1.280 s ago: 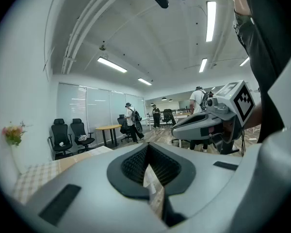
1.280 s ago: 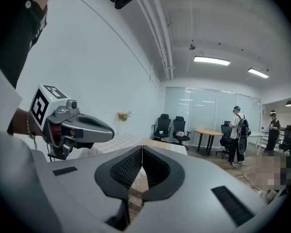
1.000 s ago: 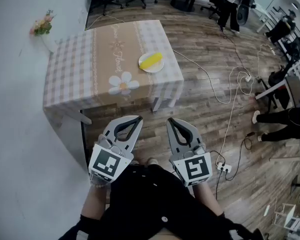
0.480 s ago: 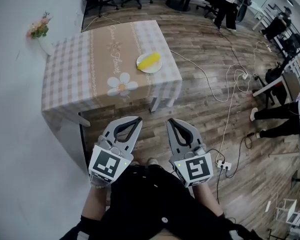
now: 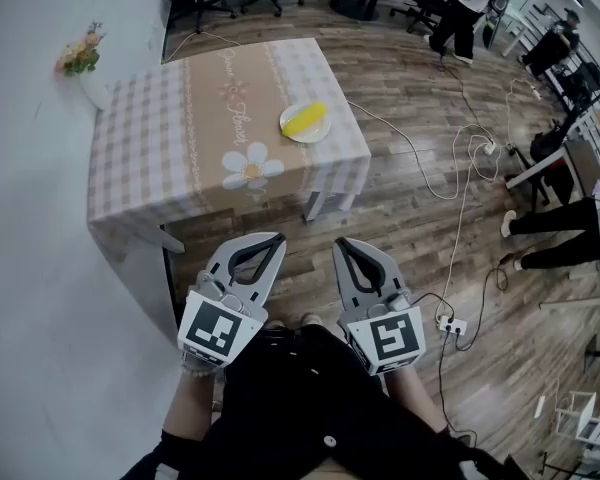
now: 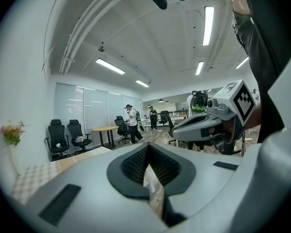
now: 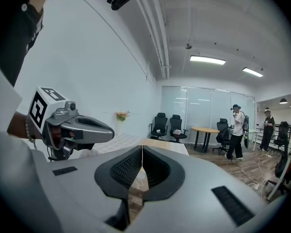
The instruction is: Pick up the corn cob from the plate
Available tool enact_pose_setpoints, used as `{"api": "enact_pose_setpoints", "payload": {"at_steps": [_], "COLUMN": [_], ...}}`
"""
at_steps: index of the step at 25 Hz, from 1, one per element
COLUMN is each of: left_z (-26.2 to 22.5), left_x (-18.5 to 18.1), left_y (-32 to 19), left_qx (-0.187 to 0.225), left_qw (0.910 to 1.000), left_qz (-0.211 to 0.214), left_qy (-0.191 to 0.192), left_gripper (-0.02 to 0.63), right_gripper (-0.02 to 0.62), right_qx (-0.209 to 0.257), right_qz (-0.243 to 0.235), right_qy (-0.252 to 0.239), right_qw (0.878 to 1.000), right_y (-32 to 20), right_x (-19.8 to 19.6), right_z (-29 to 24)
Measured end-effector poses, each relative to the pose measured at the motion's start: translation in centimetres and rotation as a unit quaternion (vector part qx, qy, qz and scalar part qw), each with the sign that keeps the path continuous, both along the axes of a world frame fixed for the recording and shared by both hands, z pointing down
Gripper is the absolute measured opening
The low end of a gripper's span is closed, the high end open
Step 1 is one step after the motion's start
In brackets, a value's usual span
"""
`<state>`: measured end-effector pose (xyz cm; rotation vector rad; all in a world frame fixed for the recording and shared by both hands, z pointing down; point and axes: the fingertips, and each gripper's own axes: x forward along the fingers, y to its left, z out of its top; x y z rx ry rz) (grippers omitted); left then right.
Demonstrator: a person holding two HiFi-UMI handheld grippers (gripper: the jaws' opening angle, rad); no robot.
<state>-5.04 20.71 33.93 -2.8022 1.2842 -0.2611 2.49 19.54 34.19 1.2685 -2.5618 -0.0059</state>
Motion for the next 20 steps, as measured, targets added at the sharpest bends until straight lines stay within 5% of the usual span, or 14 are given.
{"api": "enact_pose_setpoints", "payload": {"at_steps": [5, 20], "left_z": [0.2, 0.2], "left_x": [-1.2, -2.9], "left_y": [0.4, 2.6], "left_qx": [0.032, 0.033], "left_qw": [0.9991, 0.9990], "left_qz": [0.018, 0.027], "left_qy": [-0.021, -0.013], "left_gripper": [0.012, 0.012], "right_gripper": [0.041, 0.041], "right_qx": [0.010, 0.014], "right_qz": [-0.013, -0.008], "right_qy": [-0.006, -0.008], "right_qw": [1.000, 1.000], "right_y": [0.8, 3.1], "right_x": [-1.5, -3.8], "right_z": [0.7, 0.5]}}
